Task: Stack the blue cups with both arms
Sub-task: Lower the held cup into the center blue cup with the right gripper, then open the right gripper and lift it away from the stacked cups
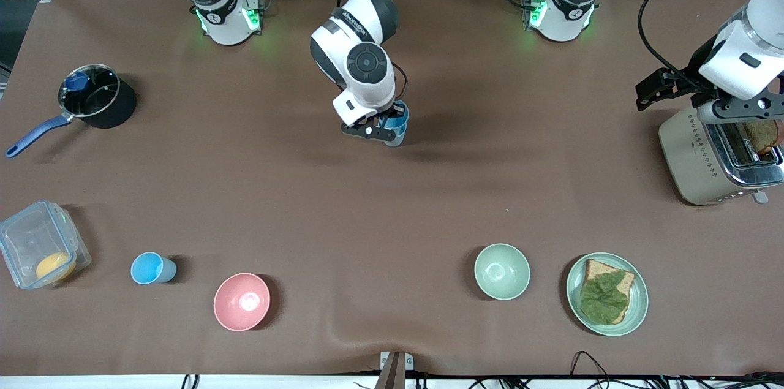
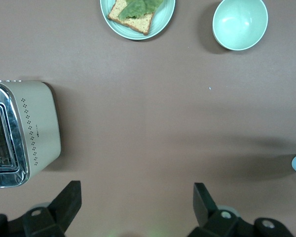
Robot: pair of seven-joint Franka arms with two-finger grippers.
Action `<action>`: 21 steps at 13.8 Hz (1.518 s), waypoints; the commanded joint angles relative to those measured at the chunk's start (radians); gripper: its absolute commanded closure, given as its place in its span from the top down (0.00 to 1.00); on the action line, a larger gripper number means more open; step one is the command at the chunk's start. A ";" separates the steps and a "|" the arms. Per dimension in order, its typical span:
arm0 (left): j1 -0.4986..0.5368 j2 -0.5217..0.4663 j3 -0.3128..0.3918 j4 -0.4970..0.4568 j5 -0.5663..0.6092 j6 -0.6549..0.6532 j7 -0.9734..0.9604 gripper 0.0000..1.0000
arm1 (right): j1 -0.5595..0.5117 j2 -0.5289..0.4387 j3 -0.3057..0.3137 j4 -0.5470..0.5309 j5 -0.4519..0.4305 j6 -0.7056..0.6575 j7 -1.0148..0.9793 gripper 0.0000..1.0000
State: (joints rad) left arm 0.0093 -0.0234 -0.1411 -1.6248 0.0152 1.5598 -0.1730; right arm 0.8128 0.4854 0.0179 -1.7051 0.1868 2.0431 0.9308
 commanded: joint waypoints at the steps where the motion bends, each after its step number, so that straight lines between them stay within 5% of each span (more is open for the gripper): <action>1: 0.008 -0.026 -0.005 -0.020 0.006 -0.006 0.024 1.00 | 0.017 0.007 -0.015 0.002 0.014 0.005 0.011 0.10; 2: 0.008 -0.026 -0.005 -0.020 0.006 -0.006 0.024 1.00 | 0.017 0.007 -0.013 0.002 0.017 0.002 0.013 0.42; 3: 0.008 -0.024 -0.005 -0.020 0.006 -0.006 0.024 1.00 | 0.017 0.007 -0.015 0.005 0.019 0.000 0.014 0.86; 4: 0.008 -0.024 -0.005 -0.017 0.006 -0.006 0.024 1.00 | 0.016 0.005 -0.013 0.012 0.017 0.000 0.037 1.00; 8: 0.008 -0.018 -0.005 -0.014 0.005 -0.004 0.024 1.00 | -0.026 -0.019 -0.018 0.039 0.017 -0.024 0.043 1.00; 11: 0.008 -0.016 -0.005 -0.012 0.005 -0.004 0.024 1.00 | -0.131 -0.047 -0.015 0.106 0.045 -0.197 0.020 1.00; 16: 0.008 -0.006 -0.003 -0.009 0.006 0.008 0.024 1.00 | -0.344 -0.135 -0.019 0.137 0.046 -0.426 -0.355 1.00; 21: 0.006 0.000 -0.003 -0.006 0.006 0.022 0.024 1.00 | -0.624 -0.212 -0.022 0.116 -0.013 -0.478 -0.758 1.00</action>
State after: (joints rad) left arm 0.0103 -0.0205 -0.1403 -1.6264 0.0152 1.5705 -0.1730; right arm 0.2863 0.3131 -0.0248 -1.5542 0.2005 1.5726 0.2958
